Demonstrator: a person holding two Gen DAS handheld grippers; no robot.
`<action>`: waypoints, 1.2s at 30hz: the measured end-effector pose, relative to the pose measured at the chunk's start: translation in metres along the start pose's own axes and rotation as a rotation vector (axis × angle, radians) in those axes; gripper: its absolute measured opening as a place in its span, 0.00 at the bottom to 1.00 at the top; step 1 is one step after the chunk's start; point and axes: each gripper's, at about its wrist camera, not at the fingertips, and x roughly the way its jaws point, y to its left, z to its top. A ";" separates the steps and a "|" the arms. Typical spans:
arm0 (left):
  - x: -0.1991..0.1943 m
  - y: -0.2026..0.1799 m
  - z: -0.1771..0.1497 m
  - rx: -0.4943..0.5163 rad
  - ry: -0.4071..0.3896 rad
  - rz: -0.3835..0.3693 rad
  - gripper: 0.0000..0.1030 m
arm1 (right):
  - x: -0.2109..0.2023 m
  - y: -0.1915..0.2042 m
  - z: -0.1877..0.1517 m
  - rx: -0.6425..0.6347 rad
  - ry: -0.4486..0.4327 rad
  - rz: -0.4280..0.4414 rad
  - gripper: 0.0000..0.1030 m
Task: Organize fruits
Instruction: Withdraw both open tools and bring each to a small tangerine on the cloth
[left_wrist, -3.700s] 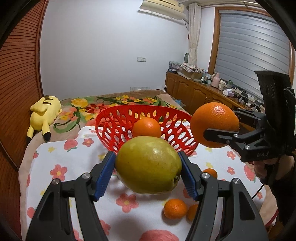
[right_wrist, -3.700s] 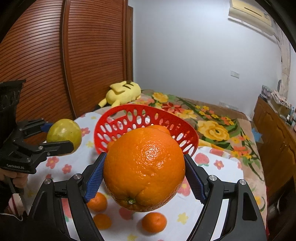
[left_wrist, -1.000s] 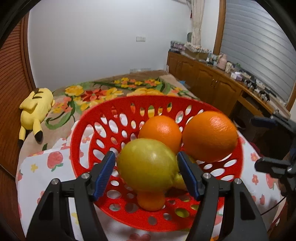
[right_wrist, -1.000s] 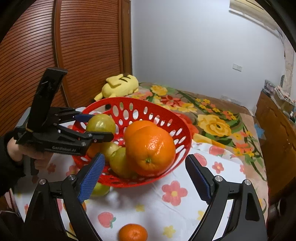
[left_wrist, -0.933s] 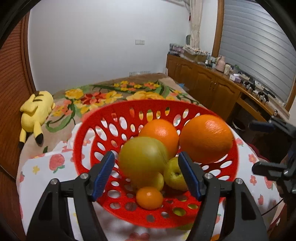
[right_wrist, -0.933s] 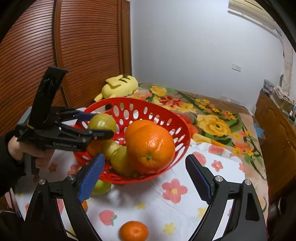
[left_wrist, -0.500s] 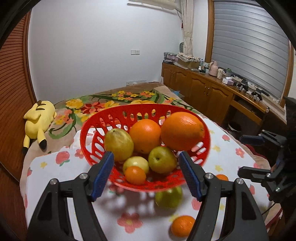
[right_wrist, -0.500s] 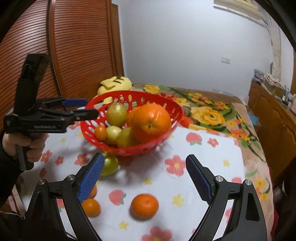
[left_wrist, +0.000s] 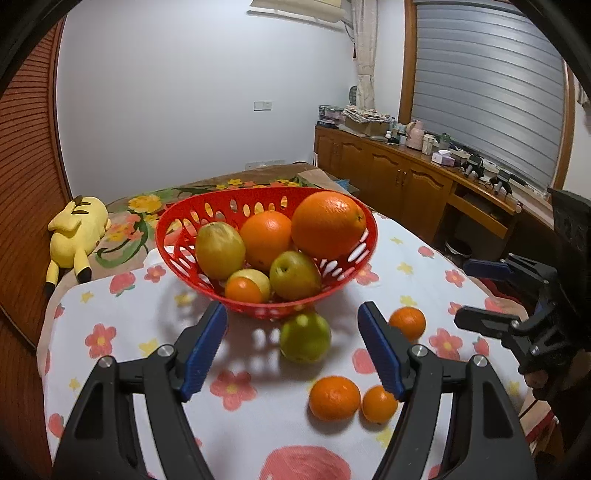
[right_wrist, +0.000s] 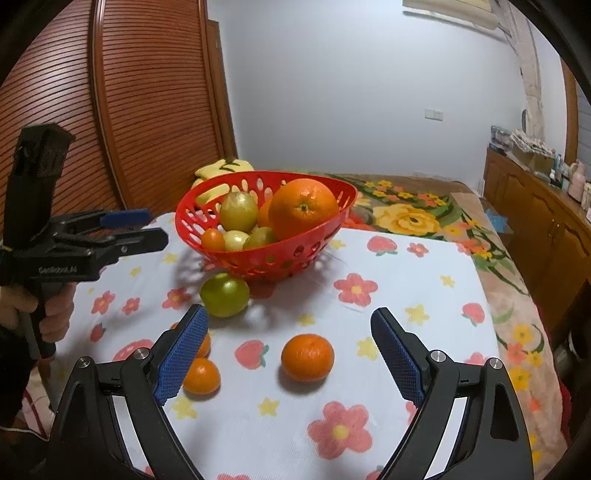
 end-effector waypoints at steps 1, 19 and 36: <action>0.000 -0.002 -0.002 0.006 0.003 -0.002 0.72 | 0.000 0.000 -0.001 0.004 -0.001 0.000 0.89; 0.030 -0.007 -0.040 -0.003 0.101 -0.030 0.74 | 0.041 -0.015 -0.021 0.042 0.087 -0.027 0.87; 0.048 -0.020 -0.054 -0.002 0.172 -0.074 0.64 | 0.082 -0.023 -0.032 0.088 0.219 -0.005 0.53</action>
